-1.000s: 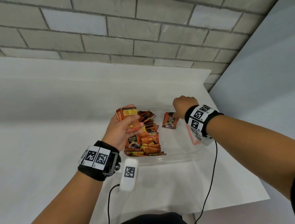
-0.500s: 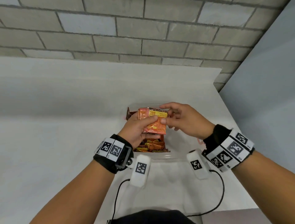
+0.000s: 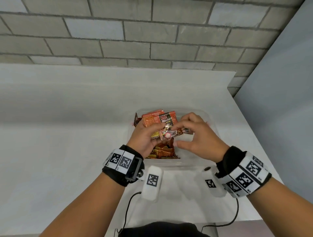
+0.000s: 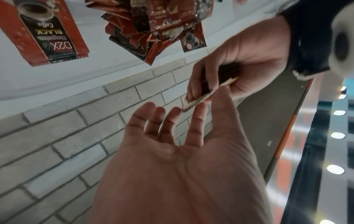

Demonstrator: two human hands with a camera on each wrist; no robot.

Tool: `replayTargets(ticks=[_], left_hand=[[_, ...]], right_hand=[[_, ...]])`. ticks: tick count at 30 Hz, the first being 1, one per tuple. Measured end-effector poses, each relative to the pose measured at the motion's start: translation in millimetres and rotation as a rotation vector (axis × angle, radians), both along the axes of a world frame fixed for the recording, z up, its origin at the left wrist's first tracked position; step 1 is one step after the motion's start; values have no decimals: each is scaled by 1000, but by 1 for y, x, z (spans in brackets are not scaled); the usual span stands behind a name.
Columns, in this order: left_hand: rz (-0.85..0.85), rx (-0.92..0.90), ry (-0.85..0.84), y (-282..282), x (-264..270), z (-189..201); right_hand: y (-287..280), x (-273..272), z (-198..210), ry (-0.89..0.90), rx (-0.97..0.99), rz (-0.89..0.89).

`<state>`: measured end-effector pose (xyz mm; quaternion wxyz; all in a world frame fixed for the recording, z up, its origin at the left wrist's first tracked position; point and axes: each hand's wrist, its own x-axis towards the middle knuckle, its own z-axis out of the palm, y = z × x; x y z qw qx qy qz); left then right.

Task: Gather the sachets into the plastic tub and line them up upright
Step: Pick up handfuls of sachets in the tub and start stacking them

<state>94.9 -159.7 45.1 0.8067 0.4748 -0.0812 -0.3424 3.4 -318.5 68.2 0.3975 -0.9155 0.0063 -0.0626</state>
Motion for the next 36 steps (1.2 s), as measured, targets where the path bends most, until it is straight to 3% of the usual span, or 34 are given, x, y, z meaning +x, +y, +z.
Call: replayTargets(ticks=[5, 12, 16, 20, 26, 36], left_hand=[[-34, 36, -54, 0, -2, -2], [-93, 104, -144, -4, -6, 0], [-12, 161, -181, -1, 2, 3], [82, 181, -137, 13, 14, 0], [75, 185, -111, 31, 18, -9], [76, 167, -102, 40, 22, -7]], right_hand=[[-6, 3, 12, -87, 36, -120], [-9, 17, 23, 91, -35, -70], [-18, 20, 33, 138, -117, -54], [-38, 28, 29, 255, -291, -121], [-64, 52, 4, 508, -544, -220], [-61, 82, -10, 646, -794, -203]])
